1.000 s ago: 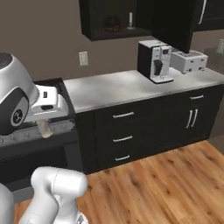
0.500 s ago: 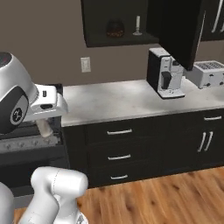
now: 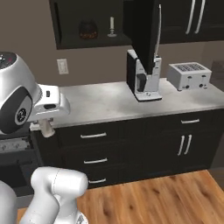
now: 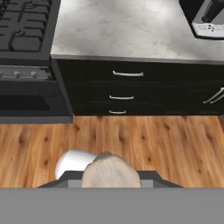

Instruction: Pick the jar and candle from the dining table and place them in the open cabinet. Close the cabinet after placing the objects.

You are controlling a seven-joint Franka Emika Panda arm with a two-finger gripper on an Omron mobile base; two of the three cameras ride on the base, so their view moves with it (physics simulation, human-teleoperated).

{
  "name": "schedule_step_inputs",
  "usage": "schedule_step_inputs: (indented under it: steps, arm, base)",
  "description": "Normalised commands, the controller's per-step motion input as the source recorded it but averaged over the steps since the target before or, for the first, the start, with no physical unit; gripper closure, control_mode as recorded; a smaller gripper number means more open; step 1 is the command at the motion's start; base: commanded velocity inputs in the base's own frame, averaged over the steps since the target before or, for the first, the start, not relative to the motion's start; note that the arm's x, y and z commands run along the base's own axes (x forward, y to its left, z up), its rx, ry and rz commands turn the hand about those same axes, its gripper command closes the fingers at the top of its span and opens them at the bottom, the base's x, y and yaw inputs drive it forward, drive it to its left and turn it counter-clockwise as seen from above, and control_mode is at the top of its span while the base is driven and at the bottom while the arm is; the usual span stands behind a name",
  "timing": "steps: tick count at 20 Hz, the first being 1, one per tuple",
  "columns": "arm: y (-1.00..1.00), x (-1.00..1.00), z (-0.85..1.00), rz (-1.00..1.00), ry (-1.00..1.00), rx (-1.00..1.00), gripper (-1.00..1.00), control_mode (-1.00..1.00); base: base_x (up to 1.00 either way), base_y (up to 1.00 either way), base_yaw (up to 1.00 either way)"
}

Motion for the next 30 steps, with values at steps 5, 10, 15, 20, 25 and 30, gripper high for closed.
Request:
schedule_step_inputs:
  steps: [5,10,15,20,25,30]
  arm:
    - [0.0,0.0,0.0,0.0,0.0,0.0,1.0,1.0]
    - [0.0,0.0,0.0,0.0,0.0,0.0,1.0,1.0]
    - [0.0,0.0,0.0,0.0,0.0,0.0,1.0,1.0]
    - [0.0,0.0,0.0,0.0,0.0,0.0,1.0,1.0]
    - [0.0,0.0,0.0,0.0,0.0,0.0,1.0,1.0]
    - [0.0,0.0,0.0,0.0,0.0,0.0,1.0,1.0]
  base:
    - [0.33,0.29,0.12]
    - [0.84,0.27,0.08]
    - [0.85,0.1,0.03]
    - [0.49,-0.11,0.02]
    - [0.13,-0.36,0.0]
    - [0.27,-0.48,0.04]
